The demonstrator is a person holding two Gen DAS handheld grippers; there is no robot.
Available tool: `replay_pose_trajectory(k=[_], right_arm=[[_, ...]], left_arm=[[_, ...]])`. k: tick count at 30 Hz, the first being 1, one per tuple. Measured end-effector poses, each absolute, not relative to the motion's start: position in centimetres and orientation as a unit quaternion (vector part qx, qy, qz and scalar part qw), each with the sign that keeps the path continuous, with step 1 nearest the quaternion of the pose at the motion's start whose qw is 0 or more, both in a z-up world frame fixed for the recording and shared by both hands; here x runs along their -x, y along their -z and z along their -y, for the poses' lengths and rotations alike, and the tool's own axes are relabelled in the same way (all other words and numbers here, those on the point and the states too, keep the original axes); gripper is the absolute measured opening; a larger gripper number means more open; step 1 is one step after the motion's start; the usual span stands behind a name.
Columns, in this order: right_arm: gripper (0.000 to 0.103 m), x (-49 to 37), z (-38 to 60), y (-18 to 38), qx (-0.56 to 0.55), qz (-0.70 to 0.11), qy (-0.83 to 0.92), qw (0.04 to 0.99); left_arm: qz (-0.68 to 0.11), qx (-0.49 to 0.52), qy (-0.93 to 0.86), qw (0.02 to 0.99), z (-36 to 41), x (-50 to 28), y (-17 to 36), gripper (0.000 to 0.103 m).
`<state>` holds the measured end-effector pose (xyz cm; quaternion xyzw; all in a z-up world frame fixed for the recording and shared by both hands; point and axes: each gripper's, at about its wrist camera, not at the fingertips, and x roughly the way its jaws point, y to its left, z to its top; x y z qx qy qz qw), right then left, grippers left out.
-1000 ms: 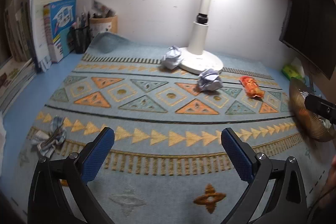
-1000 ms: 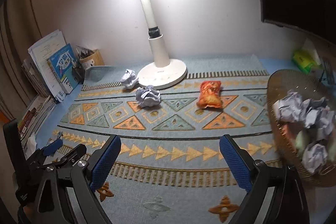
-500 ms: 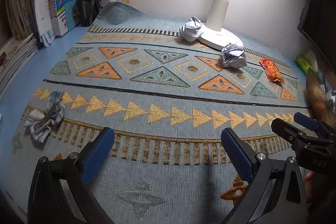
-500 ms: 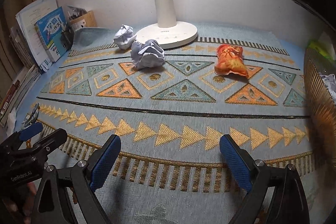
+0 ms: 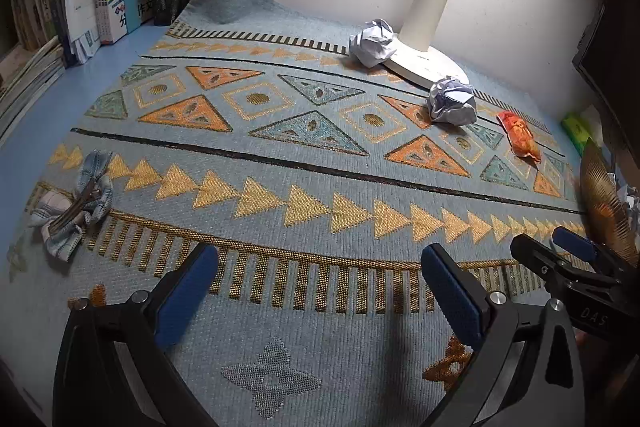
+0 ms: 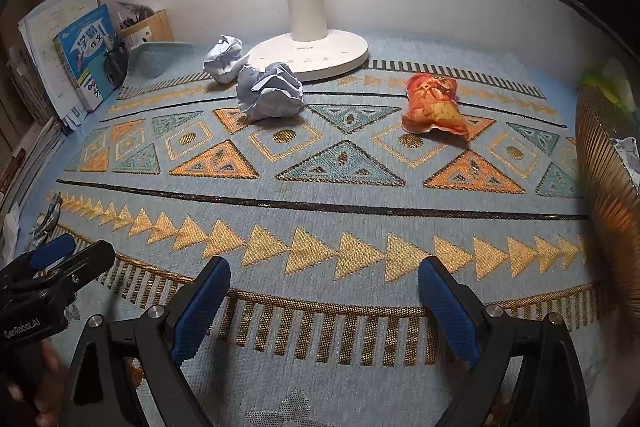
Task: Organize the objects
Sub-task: 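Move both tools back over the desk, then grasp the orange snack bag with the right tool while the left grasps the checked cloth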
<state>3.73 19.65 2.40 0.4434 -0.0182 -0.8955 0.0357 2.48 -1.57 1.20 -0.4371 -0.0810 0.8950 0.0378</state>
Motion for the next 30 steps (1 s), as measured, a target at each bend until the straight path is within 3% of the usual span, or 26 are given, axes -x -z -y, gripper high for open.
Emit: replay_pose_trajectory(k=[11, 22, 26, 30], right_arm=[[0.095, -3.7, -20.1, -2.5, -0.441, 0.026, 0.897, 0.022], [0.094, -0.1, -23.3, -3.6, -0.460, 0.089, 0.883, -0.004], [0.094, 2.4, -24.8, -5.5, -0.428, 0.093, 0.898, -0.044], [0.094, 5.5, -25.3, -5.1, -0.416, 0.042, 0.902, -0.109]], left_arm=[[0.086, 0.436, -0.894, 0.052, 1.9, -2.4, -1.2, 0.102], [0.072, 0.417, -0.904, 0.064, 1.7, -2.9, -2.0, 0.102], [0.034, 0.385, -0.922, 0.031, 2.7, -4.1, -3.5, 0.102], [0.029, 0.330, -0.941, -0.062, 7.2, -6.6, -5.2, 0.101]])
